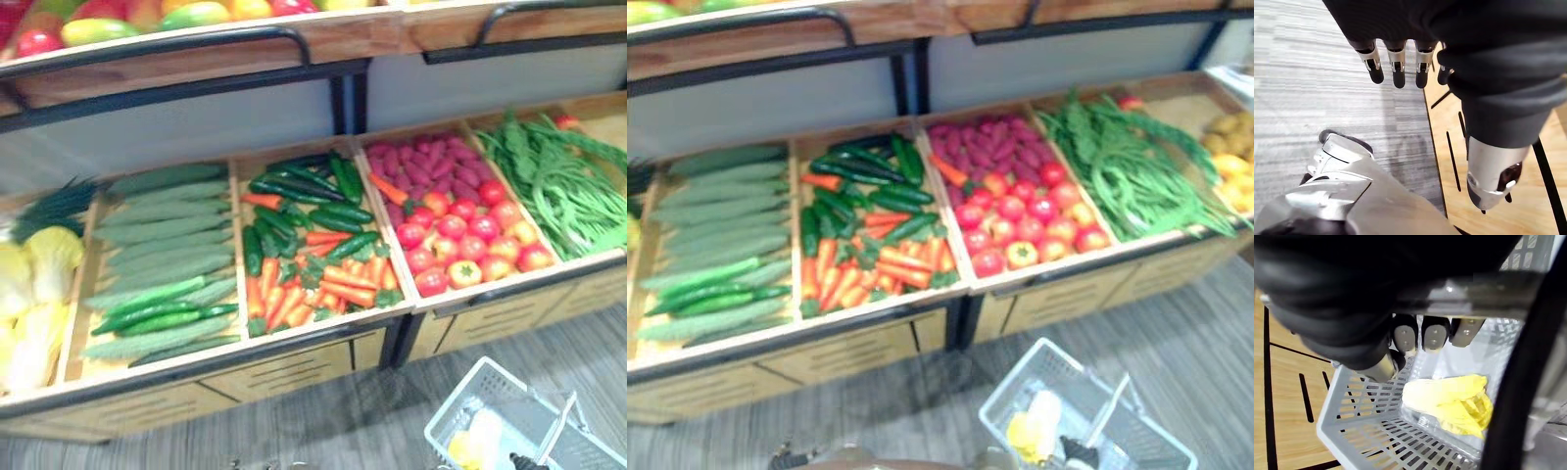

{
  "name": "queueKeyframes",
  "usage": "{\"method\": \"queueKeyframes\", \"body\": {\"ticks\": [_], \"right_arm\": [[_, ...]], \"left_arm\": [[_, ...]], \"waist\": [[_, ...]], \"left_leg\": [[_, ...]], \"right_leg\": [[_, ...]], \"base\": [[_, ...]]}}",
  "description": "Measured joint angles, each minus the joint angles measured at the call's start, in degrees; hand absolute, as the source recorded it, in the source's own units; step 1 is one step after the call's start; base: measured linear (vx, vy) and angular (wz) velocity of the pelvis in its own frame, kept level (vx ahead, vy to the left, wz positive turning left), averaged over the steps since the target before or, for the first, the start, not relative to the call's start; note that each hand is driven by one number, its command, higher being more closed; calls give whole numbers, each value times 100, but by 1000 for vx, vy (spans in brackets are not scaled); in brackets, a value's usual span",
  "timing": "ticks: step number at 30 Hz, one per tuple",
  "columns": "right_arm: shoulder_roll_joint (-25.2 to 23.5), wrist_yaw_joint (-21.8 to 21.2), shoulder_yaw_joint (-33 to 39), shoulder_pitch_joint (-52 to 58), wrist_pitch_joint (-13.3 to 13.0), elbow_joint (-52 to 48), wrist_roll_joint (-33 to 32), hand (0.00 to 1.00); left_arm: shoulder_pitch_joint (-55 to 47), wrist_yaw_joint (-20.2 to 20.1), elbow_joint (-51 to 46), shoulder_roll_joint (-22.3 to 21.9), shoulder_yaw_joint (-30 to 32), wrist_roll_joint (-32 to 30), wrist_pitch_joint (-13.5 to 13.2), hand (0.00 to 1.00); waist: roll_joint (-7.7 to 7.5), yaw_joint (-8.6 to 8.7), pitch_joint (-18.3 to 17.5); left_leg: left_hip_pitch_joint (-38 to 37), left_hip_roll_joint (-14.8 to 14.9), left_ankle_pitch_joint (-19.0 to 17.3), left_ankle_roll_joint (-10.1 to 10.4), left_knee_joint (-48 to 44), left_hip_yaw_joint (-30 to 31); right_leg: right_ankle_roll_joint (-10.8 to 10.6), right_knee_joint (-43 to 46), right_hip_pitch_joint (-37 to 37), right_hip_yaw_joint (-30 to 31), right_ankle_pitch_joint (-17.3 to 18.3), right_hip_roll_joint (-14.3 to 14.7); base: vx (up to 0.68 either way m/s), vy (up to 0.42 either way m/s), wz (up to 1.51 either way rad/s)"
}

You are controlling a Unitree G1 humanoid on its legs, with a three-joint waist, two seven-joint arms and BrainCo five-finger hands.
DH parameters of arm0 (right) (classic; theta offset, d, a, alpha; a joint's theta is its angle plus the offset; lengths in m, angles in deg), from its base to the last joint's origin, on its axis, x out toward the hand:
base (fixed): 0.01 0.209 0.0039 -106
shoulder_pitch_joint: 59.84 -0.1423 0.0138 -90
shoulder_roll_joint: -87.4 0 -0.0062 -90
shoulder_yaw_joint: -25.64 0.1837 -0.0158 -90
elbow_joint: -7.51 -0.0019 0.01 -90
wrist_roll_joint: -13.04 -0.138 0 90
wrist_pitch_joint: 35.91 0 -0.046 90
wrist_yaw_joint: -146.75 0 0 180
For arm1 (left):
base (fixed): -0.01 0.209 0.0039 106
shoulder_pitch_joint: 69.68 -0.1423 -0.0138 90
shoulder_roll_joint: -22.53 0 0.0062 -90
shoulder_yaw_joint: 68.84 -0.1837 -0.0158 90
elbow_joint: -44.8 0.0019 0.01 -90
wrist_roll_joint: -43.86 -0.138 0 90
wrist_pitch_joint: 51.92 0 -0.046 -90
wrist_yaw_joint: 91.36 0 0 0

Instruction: Pick vegetable in the basket

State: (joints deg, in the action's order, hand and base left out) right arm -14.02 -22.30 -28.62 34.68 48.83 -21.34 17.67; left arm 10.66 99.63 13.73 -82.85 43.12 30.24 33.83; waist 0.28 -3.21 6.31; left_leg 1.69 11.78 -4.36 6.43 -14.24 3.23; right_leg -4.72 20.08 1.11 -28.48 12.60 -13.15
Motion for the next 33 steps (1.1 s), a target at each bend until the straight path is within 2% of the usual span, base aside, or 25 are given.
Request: {"method": "queueKeyframes", "body": {"ticks": [3,6,8,11,18,20,21,33], "right_arm": [[46,-14,140,-115,-1,214,-83,100],[136,-24,211,-136,2,403,-119,100],[159,-26,220,-153,1,455,-121,100],[190,-31,206,-182,4,482,-123,100],[129,-52,-17,-130,-8,435,-121,100],[143,-120,-34,-62,-24,415,-163,100],[238,-401,-703,23,-36,502,-739,100],[236,-526,-800,37,-67,501,-737,100]], "left_arm": [[-15,-5,49,85,-242,-2,-8,0],[-25,-15,214,176,-395,-8,-8,0],[-28,-15,273,190,-414,-15,3,0],[-18,-14,267,205,-421,-20,4,0],[-45,1,266,241,-540,0,6,0],[-48,-1,268,229,-624,5,1,0],[89,-15,454,494,-833,157,-13,0],[141,20,428,547,-865,160,-20,0]], "waist": [[0,17,0],[4,99,-2],[9,156,-2],[18,149,49],[-2,174,65],[69,186,12],[-149,458,-173],[-144,475,-171]], "left_leg": [[15,91,242,-49,157,-1128],[-102,3,513,-67,855,-1359],[-126,-56,648,-99,1190,-1356],[-206,-187,671,-101,1431,-1333],[-296,-415,534,-25,1658,-1377],[-320,-459,534,-25,1732,-1384],[-596,-662,525,-97,1908,-1467],[-684,-661,515,-97,1964,-1671]], "right_leg": [[29,-174,-162,-239,-2,10],[27,-431,-168,-332,-189,113],[14,-598,-149,-358,-328,140],[-35,-730,-126,-152,-495,127],[-212,-1054,-120,593,-559,152],[-264,-1255,-118,750,-591,196],[-364,-1918,-462,1032,-1089,220],[-363,-1893,-377,1286,-1088,231]], "base": [[13,-136,57],[-33,-22,34],[-51,93,25],[-73,152,17],[-121,95,0],[8,48,-10],[0,0,0],[1,1,-9]]}}
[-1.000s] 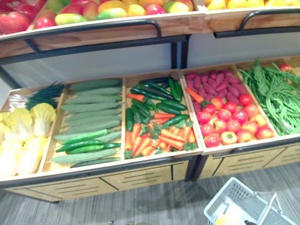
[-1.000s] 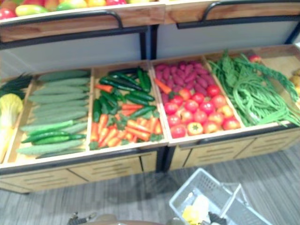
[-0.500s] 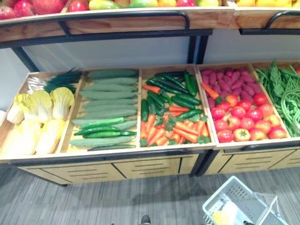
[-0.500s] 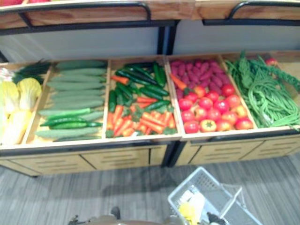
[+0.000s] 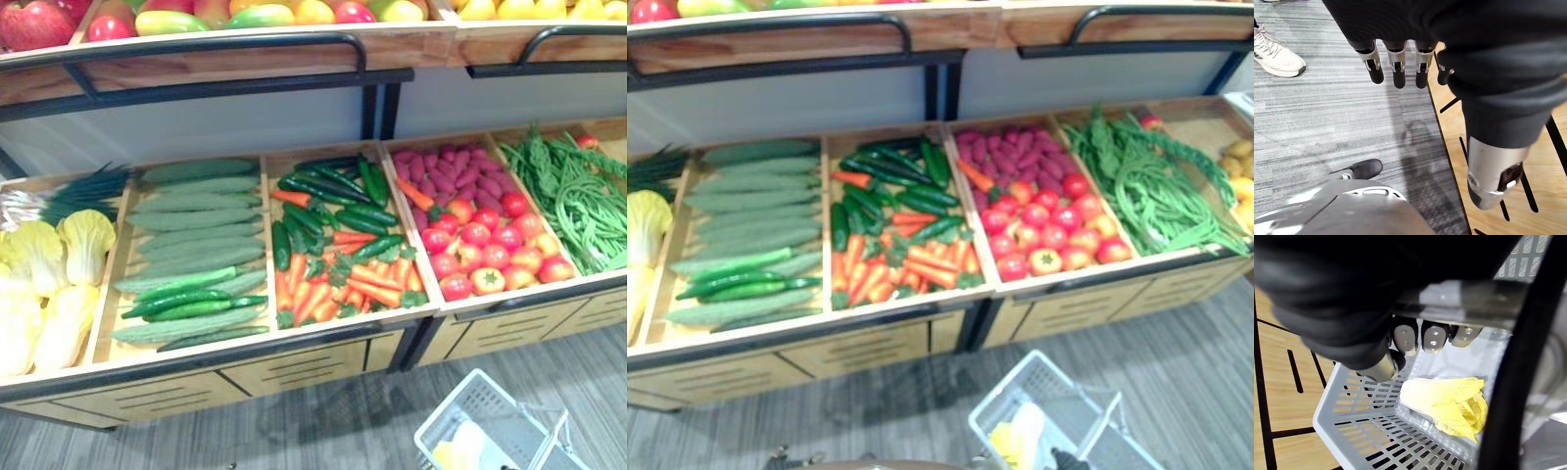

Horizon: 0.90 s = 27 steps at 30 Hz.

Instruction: Pick vegetable in the basket

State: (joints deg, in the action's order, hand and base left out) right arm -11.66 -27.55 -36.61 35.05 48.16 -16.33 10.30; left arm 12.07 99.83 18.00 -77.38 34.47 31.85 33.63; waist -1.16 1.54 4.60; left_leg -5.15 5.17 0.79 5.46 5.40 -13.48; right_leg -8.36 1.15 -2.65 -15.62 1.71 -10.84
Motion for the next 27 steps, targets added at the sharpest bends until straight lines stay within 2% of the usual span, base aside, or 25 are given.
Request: {"method": "queueKeyframes", "body": {"ticks": [2,6,9,11,16,22,27], "right_arm": [[-1,-7,-78,32,-45,0,0,100],[-18,18,-112,155,-196,-2,1,100],[-21,24,-116,181,-212,-2,2,100],[-38,49,-128,214,-228,-6,2,100],[-79,137,-341,288,-240,-27,2,100],[-123,147,-585,331,-308,-99,4,100],[-118,191,-731,332,-306,-102,12,100]], "left_arm": [[26,95,-113,-7,-24,-1,-3,0],[-140,772,-1106,-231,-179,-5,-79,0],[-323,913,-1658,-397,-245,-9,-153,0],[-499,1061,-2107,-499,-456,-89,-293,0],[-816,1137,-3062,-541,-909,-414,-433,0],[-912,1264,-4080,-510,-1241,-697,-541,0],[-816,1529,-4674,-228,-1293,-958,-659,0]], "waist": [[0,2,3],[42,-11,26],[59,-13,18],[65,-23,17],[53,-33,16],[53,-66,11],[51,-70,-37]], "left_leg": [[17,0,0,-1,3,-16],[51,1,6,-6,5,21],[49,2,6,-6,6,29],[39,4,12,-12,13,59],[-8,9,25,-19,40,128],[0,60,42,-10,46,129],[-8,127,35,1,49,20]], "right_leg": [[1,12,31,27,1,2],[36,86,49,21,31,5],[45,91,44,17,37,9],[80,123,32,4,61,9],[121,311,32,-28,213,-16],[137,318,23,-26,226,29],[153,310,31,37,234,100]], "base": [[5,-4,-5],[17,-6,3],[2,-3,1],[-2,-11,5],[-13,-9,6],[-6,-7,1],[12,-17,-7]]}}
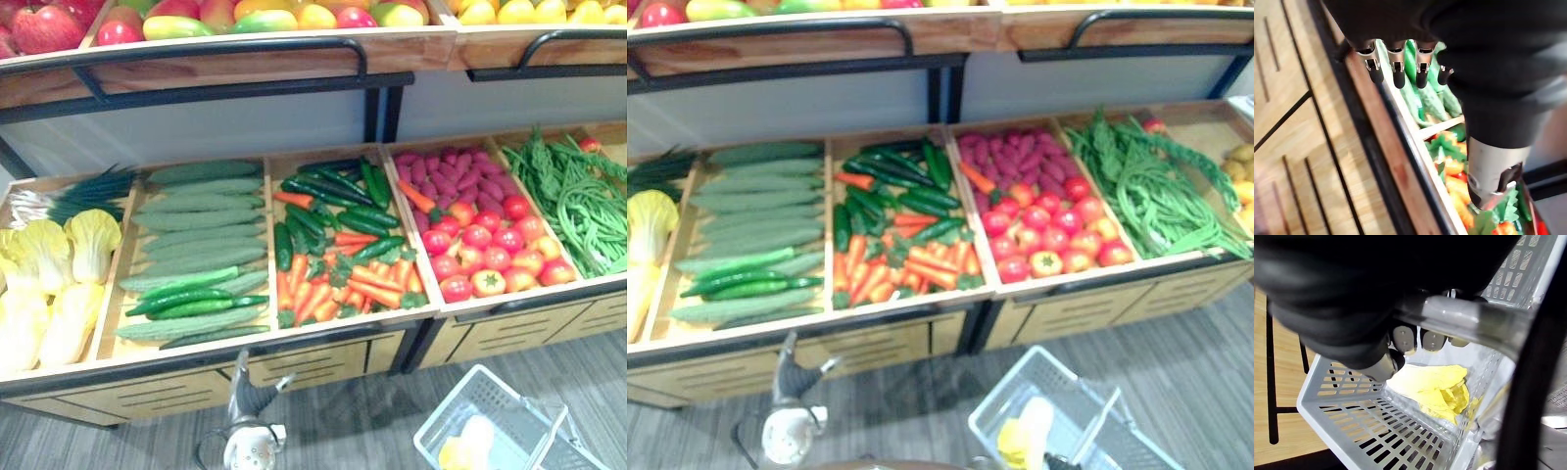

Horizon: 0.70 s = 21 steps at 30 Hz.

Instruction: Pick vegetable in the basket

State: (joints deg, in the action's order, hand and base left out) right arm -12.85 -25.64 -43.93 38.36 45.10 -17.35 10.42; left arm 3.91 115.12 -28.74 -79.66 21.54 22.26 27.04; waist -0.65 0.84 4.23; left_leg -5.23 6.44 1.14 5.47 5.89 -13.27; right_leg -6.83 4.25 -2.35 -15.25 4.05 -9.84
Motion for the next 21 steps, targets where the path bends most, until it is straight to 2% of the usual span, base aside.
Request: {"method": "queueKeyframes", "body": {"ticks": [5,9,14,21], "right_arm": [[5,23,-73,-10,2,0,42,100],[29,15,-112,-52,3,-9,55,100],[85,-61,-125,-87,8,-9,55,100],[127,-81,-130,-122,2,-35,164,100]], "left_arm": [[223,44,-318,446,11,-374,-3,0],[437,43,-333,830,12,-528,3,0],[816,-53,-332,1233,-15,-1019,9,0],[1336,-235,168,1911,-339,-1347,47,0]], "waist": [[18,31,-79],[58,32,-133],[62,62,-136],[78,87,-125]], "left_leg": [[-4,93,-17,31,0,-51],[-17,157,-40,65,0,-231],[-35,180,-57,87,-1,-443],[-154,215,-91,130,-1,-752]], "right_leg": [[17,0,17,37,7,98],[35,32,140,257,13,180],[47,112,295,499,11,222],[66,236,418,824,13,294]], "base": [[22,-23,-4],[22,-16,-23],[20,-1,-23],[1,1,-23]]}}
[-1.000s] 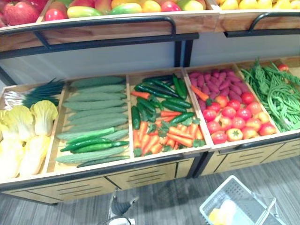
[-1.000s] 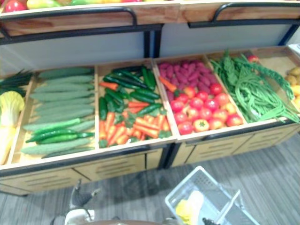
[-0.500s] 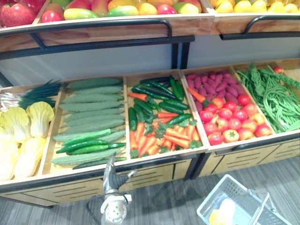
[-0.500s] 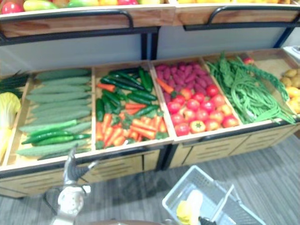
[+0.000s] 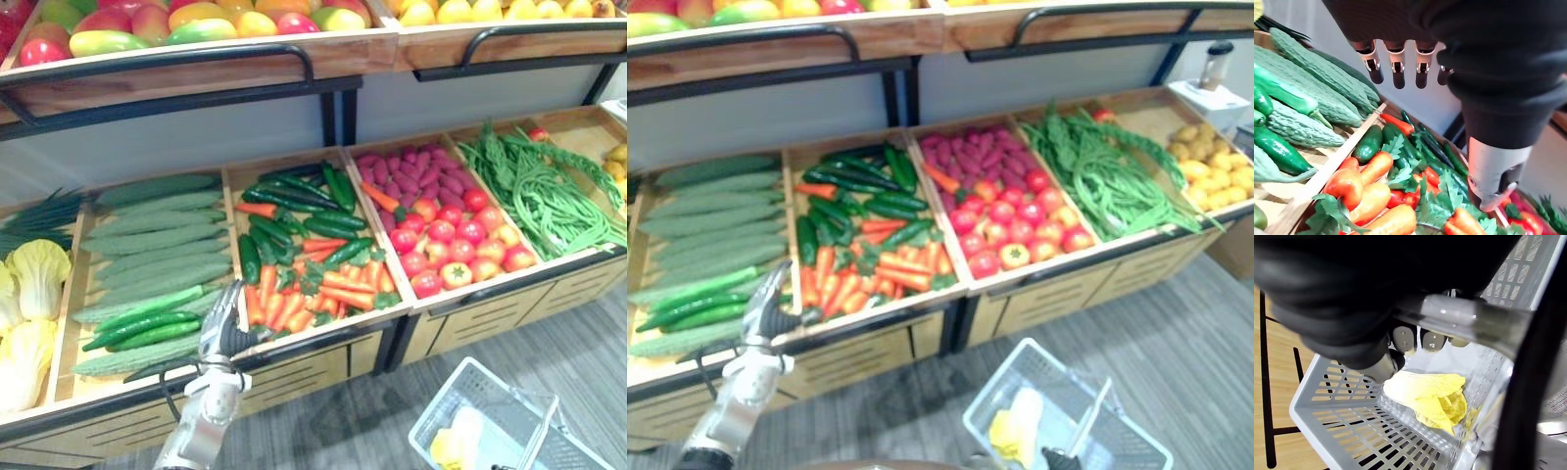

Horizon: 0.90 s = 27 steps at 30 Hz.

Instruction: Pick vegetable in the basket

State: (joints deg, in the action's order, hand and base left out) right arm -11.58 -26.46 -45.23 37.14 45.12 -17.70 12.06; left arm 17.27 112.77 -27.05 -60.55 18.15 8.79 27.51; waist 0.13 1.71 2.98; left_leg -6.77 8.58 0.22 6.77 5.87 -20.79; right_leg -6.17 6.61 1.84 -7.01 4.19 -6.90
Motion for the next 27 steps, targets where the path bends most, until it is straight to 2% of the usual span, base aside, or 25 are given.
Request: {"method": "queueKeyframes", "body": {"ticks": [5,8,11,20,27], "right_arm": [[25,-56,0,1,-3,-136,2,100],[101,-88,-82,4,-2,-259,2,100],[125,-81,-160,36,-15,-380,2,100],[150,-70,-176,48,-68,-440,2,100],[227,-1,-338,53,-95,-552,2,100]], "left_arm": [[276,-148,417,286,-382,-189,5,0],[637,-209,651,679,-824,-287,-5,0],[926,-217,745,878,-1129,-638,-61,0],[1482,-245,1231,885,-1682,-911,-50,0],[1726,-215,1488,884,-1723,-1124,13,0]], "waist": [[67,78,58],[144,137,120],[201,228,159],[272,293,237],[299,296,331]], "left_leg": [[-43,25,-22,29,0,-240],[-42,46,-31,43,0,-437],[-54,75,-52,73,0,-601],[-142,94,-52,75,-13,-893],[-44,95,-75,109,-7,-992]], "right_leg": [[14,101,156,286,7,68],[30,177,302,465,9,117],[33,208,401,611,8,187],[46,276,499,910,14,283],[50,379,695,987,17,299]], "base": [[-10,-2,-25],[6,-9,-29],[38,-19,-22],[39,-18,-17],[-18,-14,-4]]}}
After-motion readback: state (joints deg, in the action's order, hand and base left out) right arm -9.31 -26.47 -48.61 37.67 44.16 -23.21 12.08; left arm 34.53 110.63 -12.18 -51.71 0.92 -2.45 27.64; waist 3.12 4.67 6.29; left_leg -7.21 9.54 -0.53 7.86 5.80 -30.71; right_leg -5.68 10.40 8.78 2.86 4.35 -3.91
